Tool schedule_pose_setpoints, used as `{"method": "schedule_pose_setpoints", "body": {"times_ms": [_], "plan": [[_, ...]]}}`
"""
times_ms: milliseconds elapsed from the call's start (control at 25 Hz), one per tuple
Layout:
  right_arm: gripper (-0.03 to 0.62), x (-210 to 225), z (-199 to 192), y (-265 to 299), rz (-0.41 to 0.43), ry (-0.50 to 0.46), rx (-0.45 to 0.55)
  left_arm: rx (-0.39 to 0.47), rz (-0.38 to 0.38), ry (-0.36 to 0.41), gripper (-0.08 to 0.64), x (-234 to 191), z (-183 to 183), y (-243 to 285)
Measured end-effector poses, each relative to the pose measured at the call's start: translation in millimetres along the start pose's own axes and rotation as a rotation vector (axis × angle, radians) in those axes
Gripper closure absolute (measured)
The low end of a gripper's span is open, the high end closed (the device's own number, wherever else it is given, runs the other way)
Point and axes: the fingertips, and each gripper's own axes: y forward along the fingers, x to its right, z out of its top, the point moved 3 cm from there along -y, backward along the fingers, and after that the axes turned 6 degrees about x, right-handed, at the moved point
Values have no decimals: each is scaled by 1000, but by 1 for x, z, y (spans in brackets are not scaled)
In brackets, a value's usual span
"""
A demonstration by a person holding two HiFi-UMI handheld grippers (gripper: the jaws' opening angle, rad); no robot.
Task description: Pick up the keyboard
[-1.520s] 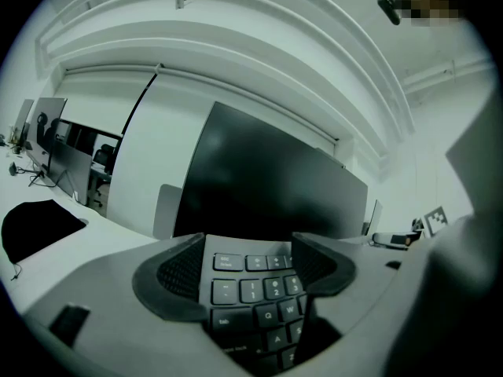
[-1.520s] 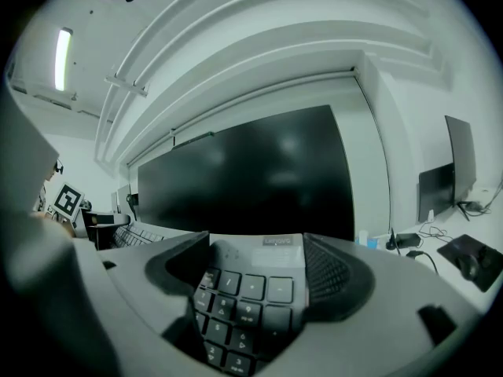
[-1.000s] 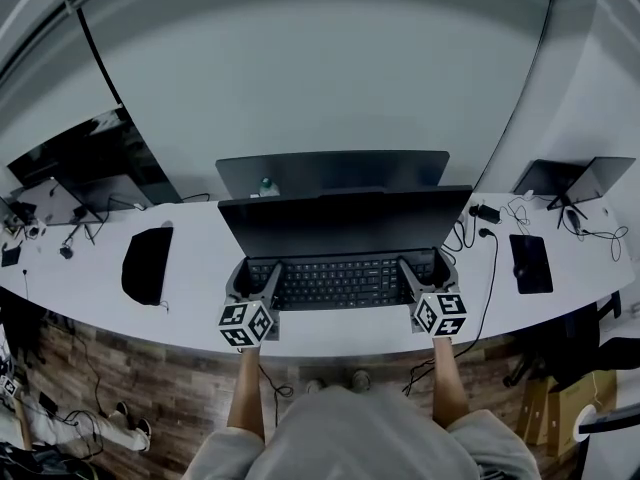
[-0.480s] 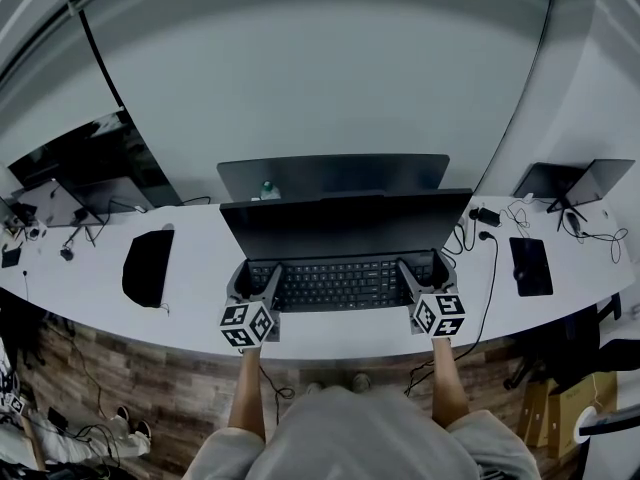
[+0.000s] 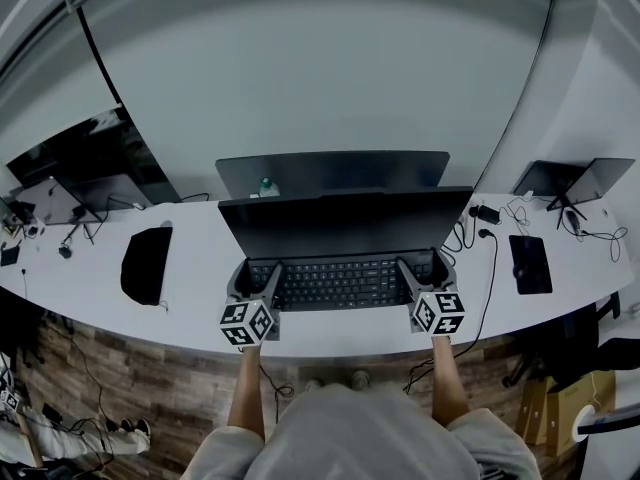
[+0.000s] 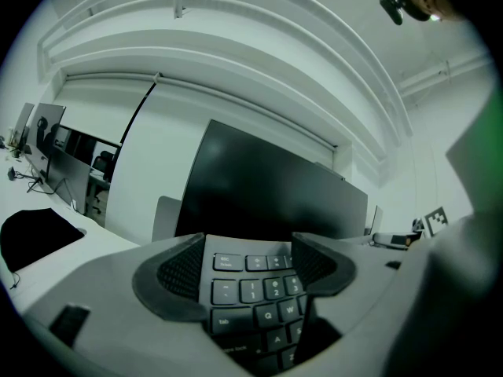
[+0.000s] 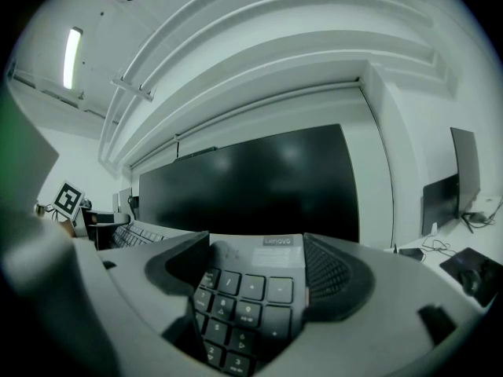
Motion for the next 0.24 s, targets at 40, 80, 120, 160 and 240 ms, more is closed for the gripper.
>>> {"method": "schedule_pose_setpoints", "body": {"times_ms": [40,80,120,160,240], "plan": [[233,0,0,0,-1,-1,-1,-1,-1,0,235,0,-1,0],[233,1,-1,0,-1,-1,-1,-1,-2,0,235,1,-1,1],[233,2,-1,-1,-2,0,-2,-2,-2,-1,235,1,-1,1],[233,2,-1,-1,-3,1,-2,-3,-3,-1,235,2,-2,1],[233,3,-2,-2,-7,4,-2,-5,-4,-3,235,2,-3,2]]}}
